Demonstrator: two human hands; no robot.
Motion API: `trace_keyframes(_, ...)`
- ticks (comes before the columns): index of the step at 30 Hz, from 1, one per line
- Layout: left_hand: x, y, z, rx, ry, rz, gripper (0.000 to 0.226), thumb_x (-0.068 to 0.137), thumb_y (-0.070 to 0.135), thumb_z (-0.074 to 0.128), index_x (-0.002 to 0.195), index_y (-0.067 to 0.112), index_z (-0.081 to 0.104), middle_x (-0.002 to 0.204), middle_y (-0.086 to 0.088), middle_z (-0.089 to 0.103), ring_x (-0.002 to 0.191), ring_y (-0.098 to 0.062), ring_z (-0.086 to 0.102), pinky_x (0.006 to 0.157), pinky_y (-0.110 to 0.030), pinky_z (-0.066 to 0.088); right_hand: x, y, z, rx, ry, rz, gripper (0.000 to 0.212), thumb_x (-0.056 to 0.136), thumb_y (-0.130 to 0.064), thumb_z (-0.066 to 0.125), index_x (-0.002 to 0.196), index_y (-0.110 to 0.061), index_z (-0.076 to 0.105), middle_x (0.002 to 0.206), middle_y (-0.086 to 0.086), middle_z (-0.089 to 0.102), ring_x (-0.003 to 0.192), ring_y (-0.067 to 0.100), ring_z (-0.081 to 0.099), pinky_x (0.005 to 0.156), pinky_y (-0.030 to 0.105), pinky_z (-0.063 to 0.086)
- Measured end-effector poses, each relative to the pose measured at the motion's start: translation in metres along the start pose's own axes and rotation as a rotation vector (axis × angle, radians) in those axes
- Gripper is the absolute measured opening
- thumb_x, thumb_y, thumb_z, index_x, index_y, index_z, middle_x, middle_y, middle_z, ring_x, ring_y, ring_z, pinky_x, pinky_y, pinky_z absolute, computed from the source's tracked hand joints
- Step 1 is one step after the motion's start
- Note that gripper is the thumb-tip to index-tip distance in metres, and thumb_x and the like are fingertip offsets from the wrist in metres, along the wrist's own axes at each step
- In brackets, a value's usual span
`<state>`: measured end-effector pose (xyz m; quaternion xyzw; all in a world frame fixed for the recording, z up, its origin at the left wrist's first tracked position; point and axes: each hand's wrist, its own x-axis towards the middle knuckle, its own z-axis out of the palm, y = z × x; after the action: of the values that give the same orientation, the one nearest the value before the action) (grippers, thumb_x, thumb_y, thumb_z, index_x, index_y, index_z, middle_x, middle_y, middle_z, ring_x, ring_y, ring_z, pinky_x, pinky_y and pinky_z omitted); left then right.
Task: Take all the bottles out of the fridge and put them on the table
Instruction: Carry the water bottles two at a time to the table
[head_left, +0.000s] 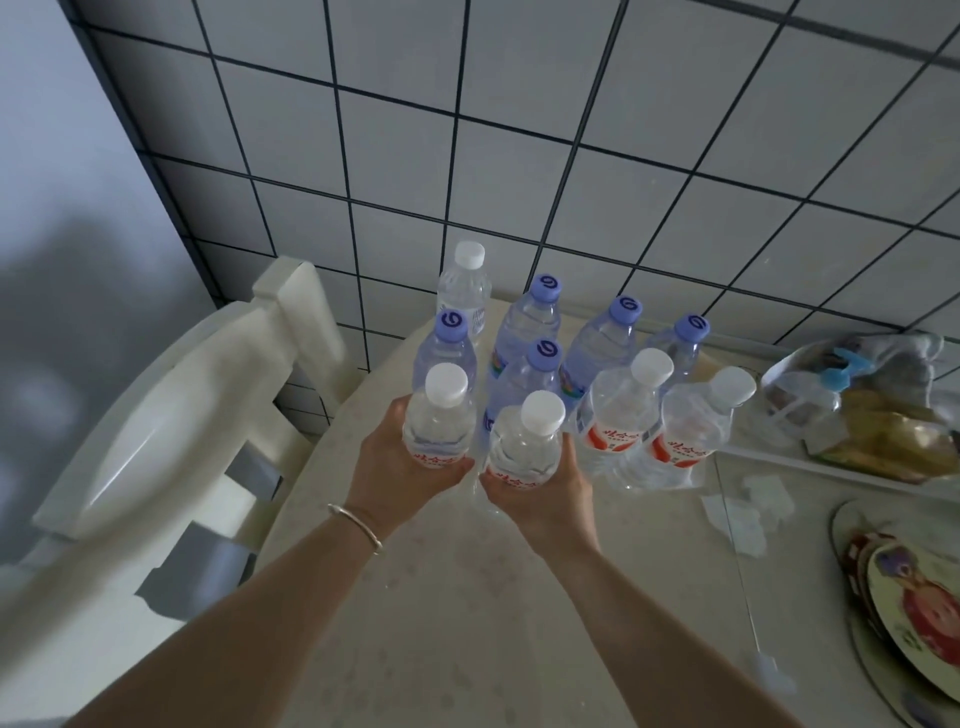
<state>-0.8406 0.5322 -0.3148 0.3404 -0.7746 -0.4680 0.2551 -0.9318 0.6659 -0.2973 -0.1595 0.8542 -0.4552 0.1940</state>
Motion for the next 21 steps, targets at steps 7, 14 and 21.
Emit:
trace_keyframes(7,-0.002,0.003,-0.002,-0.033,-0.099,-0.119,0.077,0.061,0.02,0.087,0.127,0.015,0.047,0.11,0.01,0.054,0.1,-0.009,0.054,0.086,-0.016,0.039,-0.001,-0.004,-0.004,-0.038,-0.061,0.044,0.072,0.063,-0.03,0.083,0.123,-0.023,0.044,0.113,-0.004,0.061,0.095,0.015,0.056,0.075,0.028,0.044)
trace_keyframes(14,-0.027,0.027,-0.011,-0.082,-0.032,-0.174,0.087,0.053,0.034,0.086,0.129,0.018,0.047,0.125,-0.003,0.059,0.112,-0.018,0.059,0.098,-0.04,0.048,-0.034,-0.009,-0.039,-0.088,-0.099,0.102,0.087,0.073,-0.048,0.072,0.142,-0.019,0.028,0.141,0.002,0.044,0.127,0.021,0.045,0.102,0.039,0.042)
trace_keyframes(21,-0.102,0.087,-0.026,-0.098,0.206,-0.16,0.048,0.074,0.02,0.075,0.117,0.016,0.054,0.116,-0.002,0.057,0.103,-0.018,0.057,0.086,-0.031,0.045,-0.109,-0.01,-0.095,-0.128,-0.029,0.081,0.063,0.085,-0.047,0.056,0.137,-0.015,0.038,0.139,0.005,0.048,0.124,0.025,0.049,0.1,0.035,0.04)
